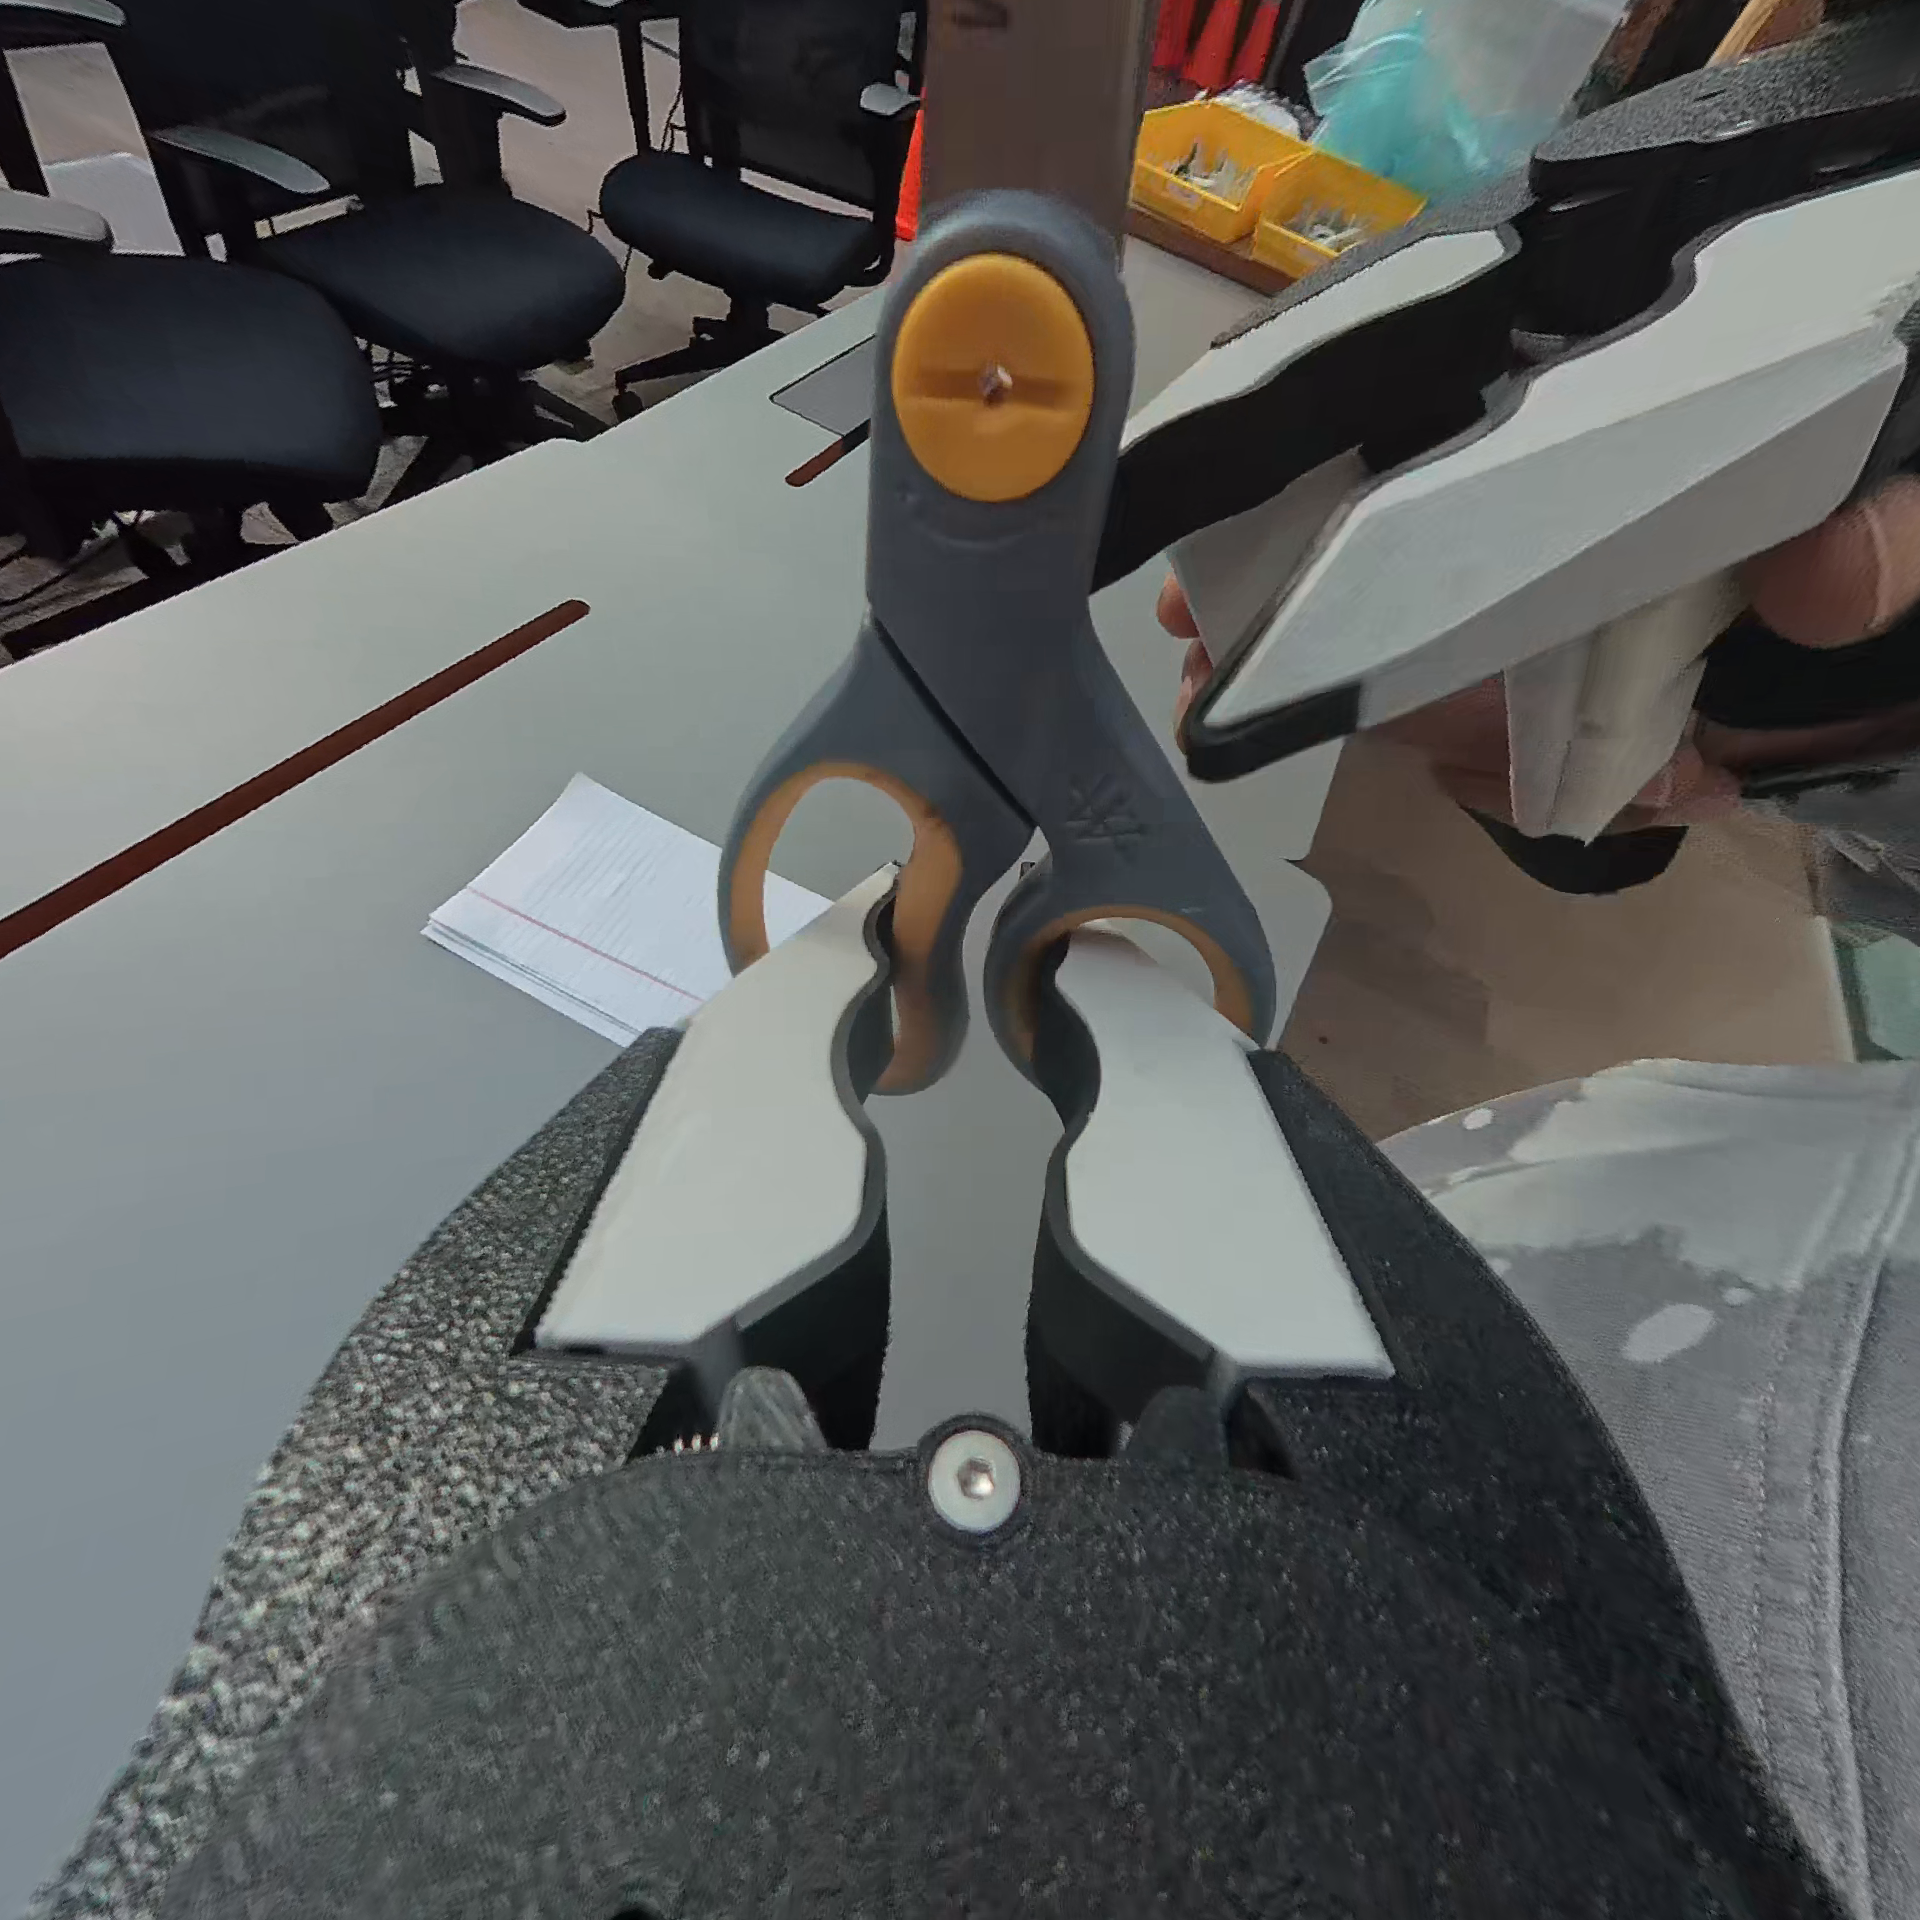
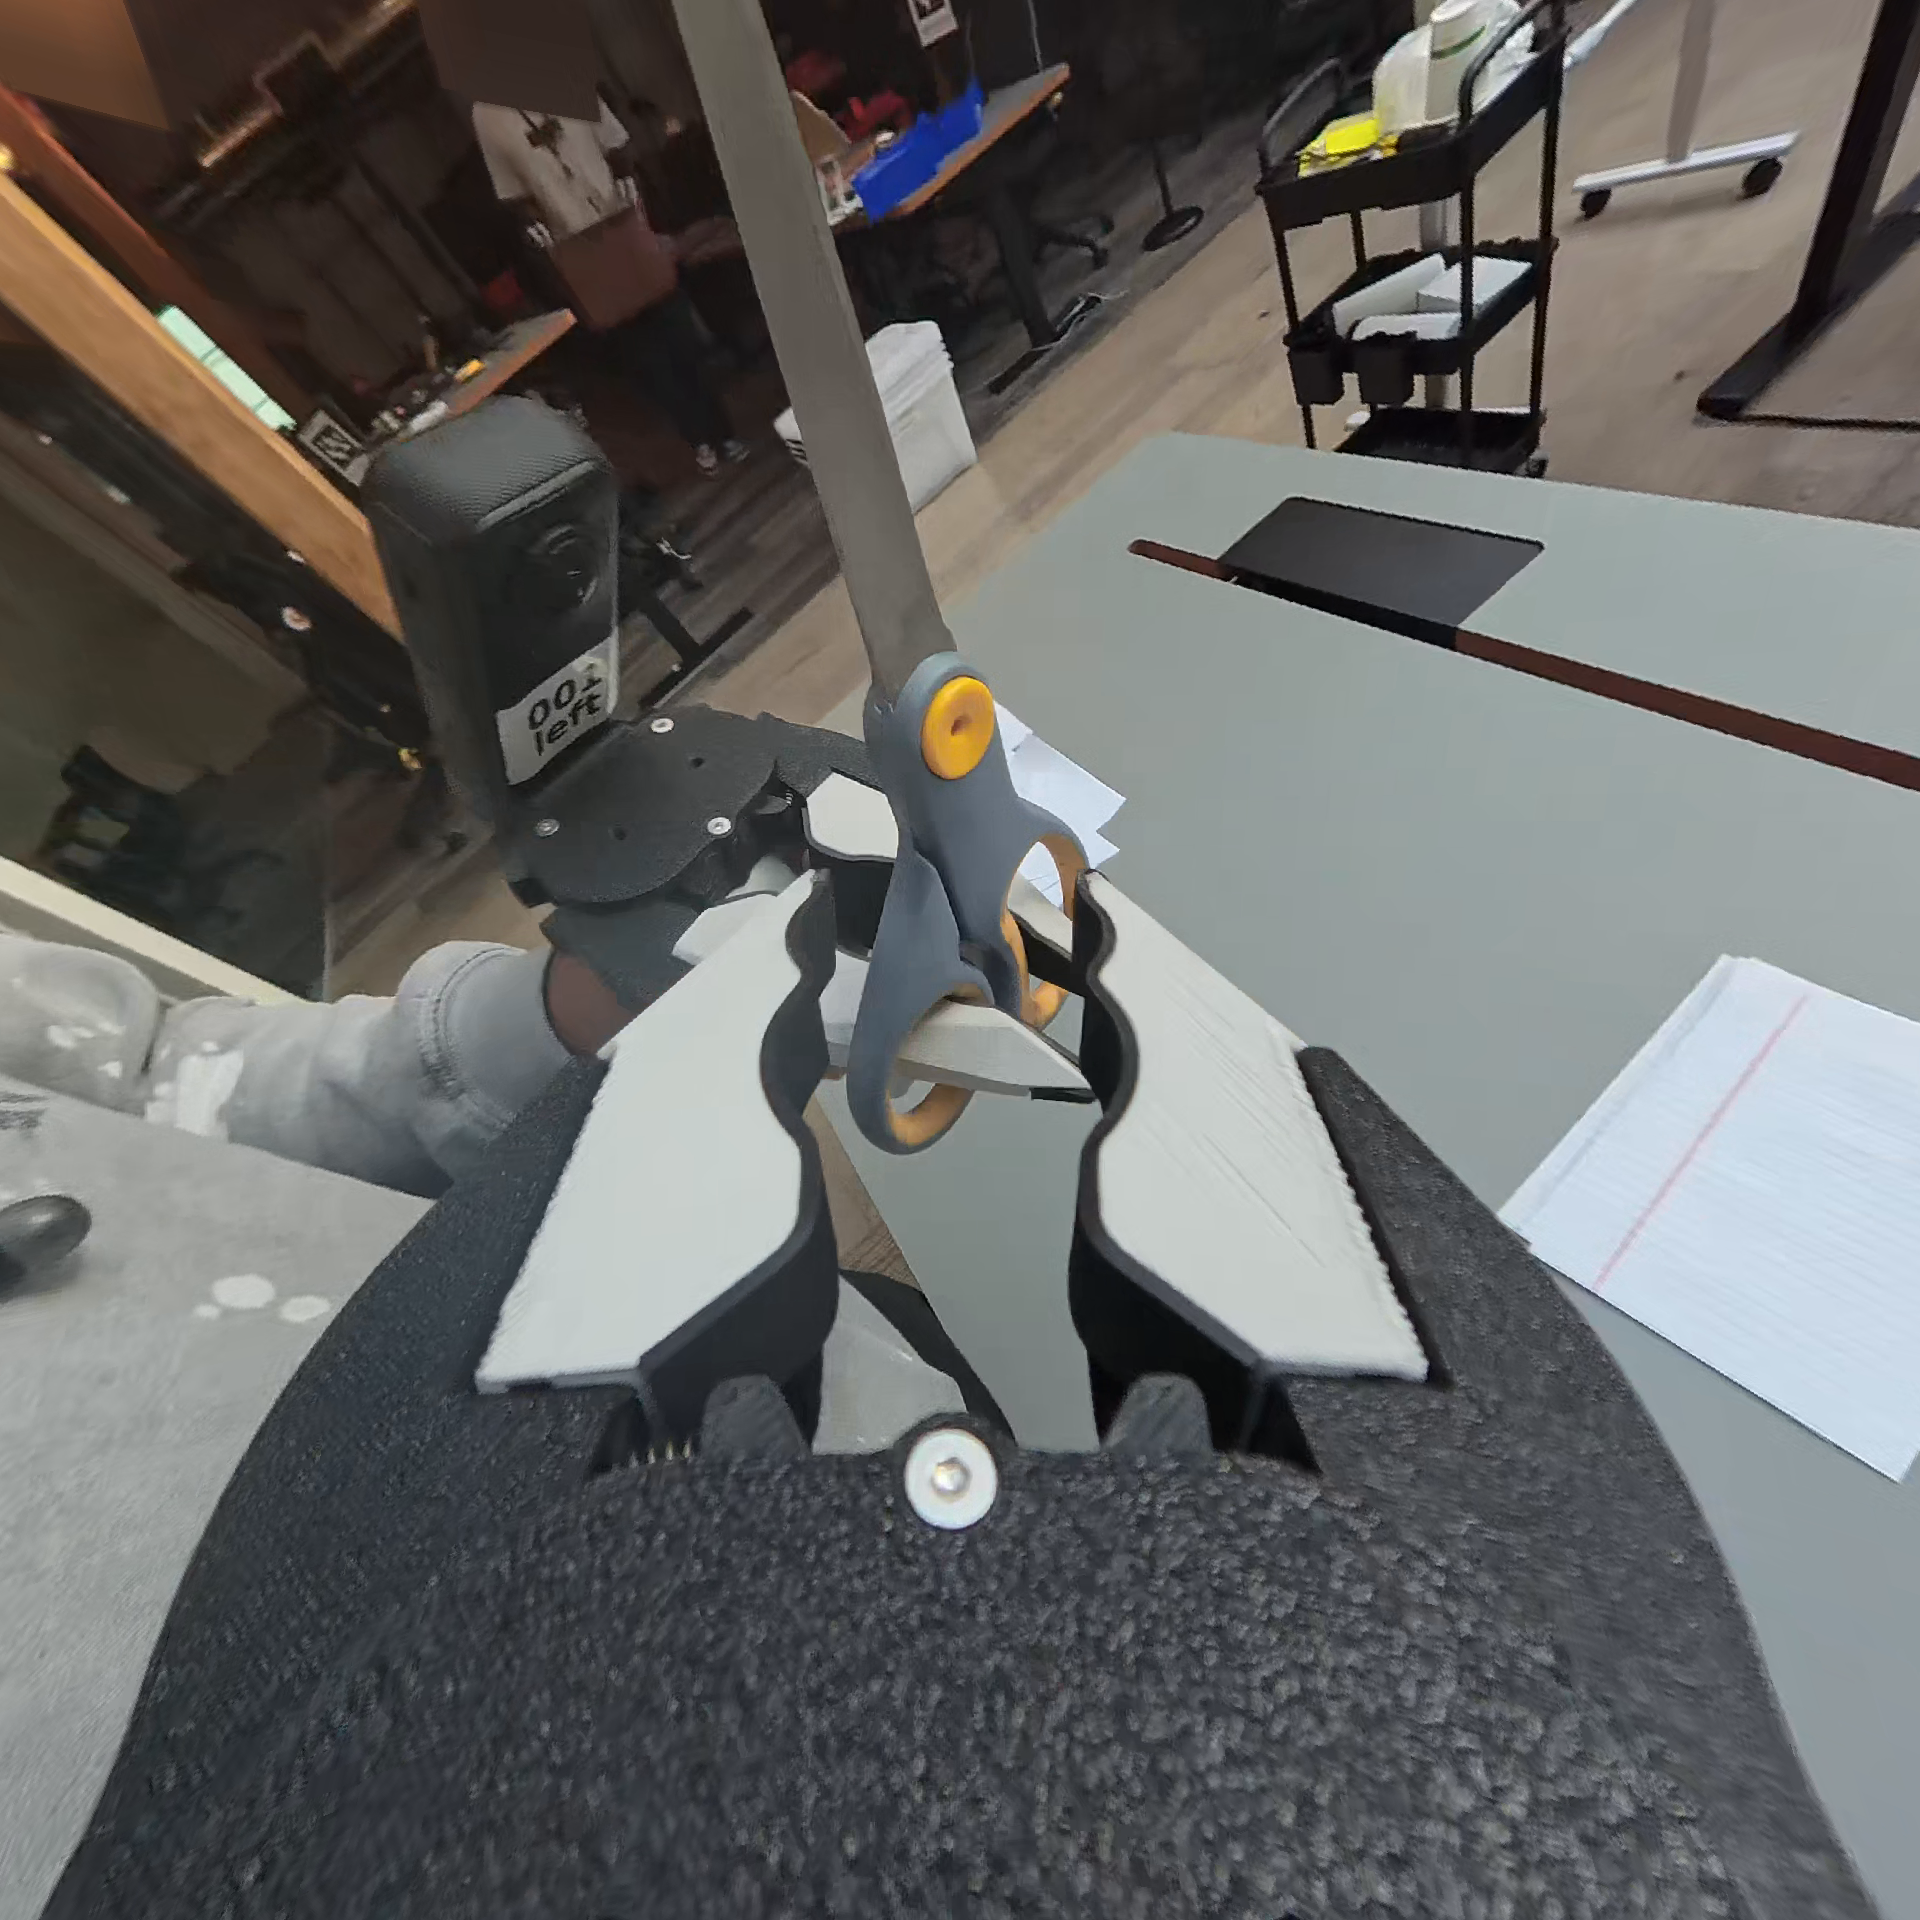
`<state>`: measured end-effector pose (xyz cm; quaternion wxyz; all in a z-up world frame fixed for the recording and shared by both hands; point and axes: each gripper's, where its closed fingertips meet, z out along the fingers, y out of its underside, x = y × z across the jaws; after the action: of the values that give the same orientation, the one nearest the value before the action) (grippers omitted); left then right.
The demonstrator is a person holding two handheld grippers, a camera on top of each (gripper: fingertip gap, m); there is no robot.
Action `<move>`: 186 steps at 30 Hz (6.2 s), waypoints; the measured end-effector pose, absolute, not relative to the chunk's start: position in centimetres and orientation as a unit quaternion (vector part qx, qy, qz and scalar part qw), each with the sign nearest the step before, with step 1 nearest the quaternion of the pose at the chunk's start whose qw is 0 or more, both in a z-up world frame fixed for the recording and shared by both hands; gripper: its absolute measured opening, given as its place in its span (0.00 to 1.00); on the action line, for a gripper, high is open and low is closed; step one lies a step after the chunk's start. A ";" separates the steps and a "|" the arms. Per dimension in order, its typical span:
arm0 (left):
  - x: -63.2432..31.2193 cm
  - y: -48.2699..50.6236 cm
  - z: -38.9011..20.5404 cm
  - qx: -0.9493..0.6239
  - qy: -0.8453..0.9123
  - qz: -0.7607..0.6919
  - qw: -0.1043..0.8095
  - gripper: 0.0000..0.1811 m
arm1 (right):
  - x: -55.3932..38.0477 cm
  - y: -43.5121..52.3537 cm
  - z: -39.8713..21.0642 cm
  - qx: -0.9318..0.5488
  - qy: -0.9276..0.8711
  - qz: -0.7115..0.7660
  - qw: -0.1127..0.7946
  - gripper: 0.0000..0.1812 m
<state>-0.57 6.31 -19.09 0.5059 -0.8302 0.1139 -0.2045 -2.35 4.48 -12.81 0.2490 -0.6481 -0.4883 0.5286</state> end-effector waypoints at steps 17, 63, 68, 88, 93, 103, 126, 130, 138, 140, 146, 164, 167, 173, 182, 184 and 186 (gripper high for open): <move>-2.0 8.6 -23.0 -0.884 0.077 -0.053 0.459 0.14 | -4.5 5.7 -16.9 -0.728 -0.348 0.533 0.257 0.09; -9.1 5.0 -22.2 -0.799 0.009 -0.226 0.557 0.12 | -0.8 25.0 -39.1 -0.681 -0.632 0.301 0.216 0.34; -8.0 4.6 -24.3 -0.831 -0.042 -0.204 0.516 0.12 | -4.8 32.0 -45.9 -0.686 -0.658 0.251 0.184 0.43; -3.0 9.9 -26.3 -0.842 -0.115 -0.183 0.494 0.13 | -5.7 33.0 -43.3 -0.638 -0.617 0.390 0.245 0.00; -2.6 10.1 -26.0 -0.842 -0.112 -0.190 0.492 0.13 | -4.5 32.7 -44.9 -0.631 -0.652 0.338 0.249 0.05; -2.0 9.4 -25.9 -0.846 -0.108 -0.185 0.488 0.13 | -6.0 30.4 -49.9 -0.588 -0.749 0.241 0.191 0.41; 1.0 7.6 -26.1 -0.839 -0.048 -0.254 0.480 0.13 | 13.5 18.0 -45.6 -0.882 -0.268 0.349 0.166 0.01; 2.7 6.4 -25.6 -0.835 0.020 -0.286 0.470 0.13 | 18.1 15.3 -47.2 -0.914 -0.229 0.250 0.224 0.11; 2.4 -1.6 -24.3 -0.808 0.135 -0.336 0.466 0.13 | 19.0 9.0 -49.4 -0.927 -0.239 0.090 0.274 0.54; 1.1 -4.3 -24.0 -0.806 0.149 -0.332 0.467 0.12 | 18.1 8.1 -48.9 -0.924 -0.240 0.085 0.286 0.59; -2.0 -11.1 -23.2 -0.807 0.158 -0.328 0.465 0.13 | 21.8 6.7 -46.7 -0.941 -0.106 0.122 0.298 0.57; -0.2 -14.6 -23.9 -0.814 0.191 -0.361 0.413 0.13 | 19.4 -0.1 -52.7 -0.887 0.179 0.370 0.211 0.44; 0.3 -14.6 -24.2 -0.814 0.197 -0.365 0.408 0.13 | 17.7 -1.9 -51.4 -0.853 0.199 0.434 0.210 0.39; 0.9 -14.9 -24.2 -0.813 0.209 -0.367 0.401 0.13 | 18.4 -1.4 -49.3 -0.823 0.192 0.480 0.234 0.25; 0.8 -15.5 -24.6 -0.818 0.212 -0.362 0.393 0.13 | 19.0 -0.1 -48.6 -0.803 0.218 0.497 0.248 0.00; 0.8 -15.6 -24.7 -0.818 0.209 -0.364 0.393 0.13 | 18.3 -1.3 -48.6 -0.786 0.246 0.504 0.259 0.00; 0.7 -15.7 -24.9 -0.820 0.209 -0.363 0.391 0.13 | 17.2 -2.7 -48.7 -0.774 0.257 0.515 0.265 0.00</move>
<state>0.73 -15.68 -24.89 0.3909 -0.8197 0.2085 -0.3629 17.19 -2.68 -48.73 0.2650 -0.7740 0.2568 0.5146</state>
